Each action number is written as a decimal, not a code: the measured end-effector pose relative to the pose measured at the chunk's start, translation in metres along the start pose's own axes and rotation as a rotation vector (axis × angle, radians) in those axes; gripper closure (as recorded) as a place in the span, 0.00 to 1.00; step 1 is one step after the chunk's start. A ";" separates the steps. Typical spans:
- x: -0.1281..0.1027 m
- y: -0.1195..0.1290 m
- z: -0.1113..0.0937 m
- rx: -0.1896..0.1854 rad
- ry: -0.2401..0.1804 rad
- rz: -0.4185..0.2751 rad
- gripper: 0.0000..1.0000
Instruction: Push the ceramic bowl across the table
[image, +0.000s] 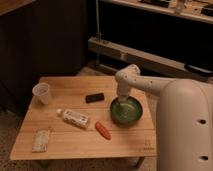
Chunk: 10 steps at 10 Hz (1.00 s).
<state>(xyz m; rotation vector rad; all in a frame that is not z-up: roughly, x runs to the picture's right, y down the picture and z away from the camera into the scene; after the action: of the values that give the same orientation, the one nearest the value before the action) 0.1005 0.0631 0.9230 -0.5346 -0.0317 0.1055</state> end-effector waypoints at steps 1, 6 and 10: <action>0.001 -0.002 0.000 0.002 -0.001 0.000 0.98; -0.024 -0.010 0.004 -0.002 -0.020 -0.030 0.98; -0.036 -0.025 0.006 0.003 -0.051 -0.053 0.98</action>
<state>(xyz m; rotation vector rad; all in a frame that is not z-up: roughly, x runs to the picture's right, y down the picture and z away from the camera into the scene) 0.0672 0.0408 0.9403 -0.5280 -0.0953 0.0670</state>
